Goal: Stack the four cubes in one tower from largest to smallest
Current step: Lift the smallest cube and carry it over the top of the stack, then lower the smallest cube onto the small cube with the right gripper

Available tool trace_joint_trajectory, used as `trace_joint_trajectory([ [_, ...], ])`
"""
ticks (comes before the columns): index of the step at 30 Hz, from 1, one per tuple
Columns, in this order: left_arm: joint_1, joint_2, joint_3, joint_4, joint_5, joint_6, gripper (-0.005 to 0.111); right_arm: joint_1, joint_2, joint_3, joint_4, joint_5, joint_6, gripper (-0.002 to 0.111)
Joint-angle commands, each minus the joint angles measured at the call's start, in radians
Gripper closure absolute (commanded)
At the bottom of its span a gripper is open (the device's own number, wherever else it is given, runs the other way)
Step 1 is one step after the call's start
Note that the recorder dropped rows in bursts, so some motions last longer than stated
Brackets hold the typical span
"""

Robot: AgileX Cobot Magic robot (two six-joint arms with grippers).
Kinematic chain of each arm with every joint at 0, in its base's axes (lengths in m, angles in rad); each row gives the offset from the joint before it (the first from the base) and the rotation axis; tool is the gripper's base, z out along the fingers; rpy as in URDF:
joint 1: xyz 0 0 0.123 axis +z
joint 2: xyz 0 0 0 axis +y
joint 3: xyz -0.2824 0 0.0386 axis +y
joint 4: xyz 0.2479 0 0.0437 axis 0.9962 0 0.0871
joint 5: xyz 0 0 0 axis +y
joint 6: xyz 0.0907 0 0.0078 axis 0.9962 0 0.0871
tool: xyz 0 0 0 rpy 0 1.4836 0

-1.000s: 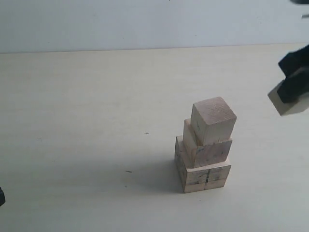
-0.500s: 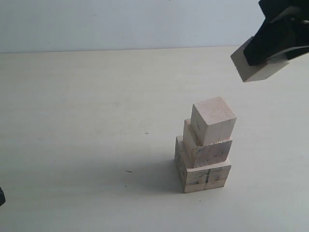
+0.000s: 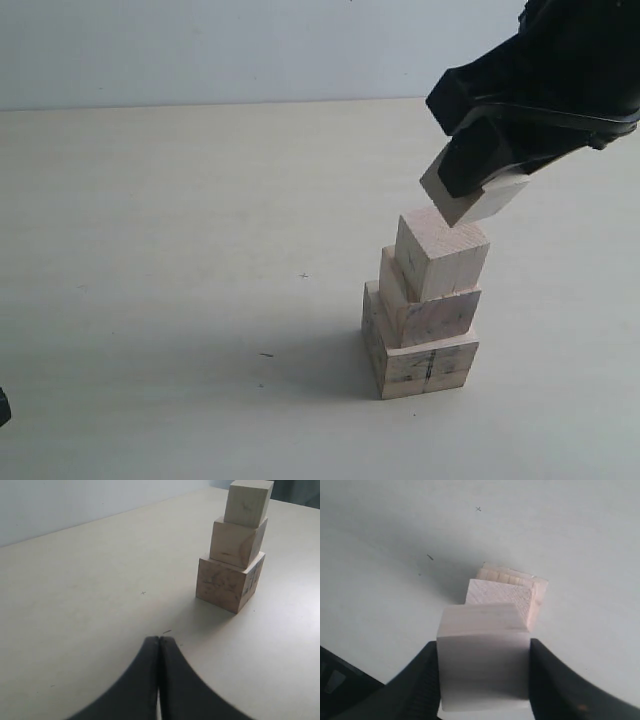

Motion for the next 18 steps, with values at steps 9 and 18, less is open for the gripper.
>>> trace_joint_trajectory([
  [9,0.001,-0.007,0.003,0.003,-0.006,0.000,0.107,0.033,0.048,-0.010,-0.039,-0.006,0.016,0.108],
  [18,0.001,-0.007,0.003,0.003,-0.006,0.000,0.107,0.033,0.060,-0.010,-0.065,-0.006,0.016,0.108],
])
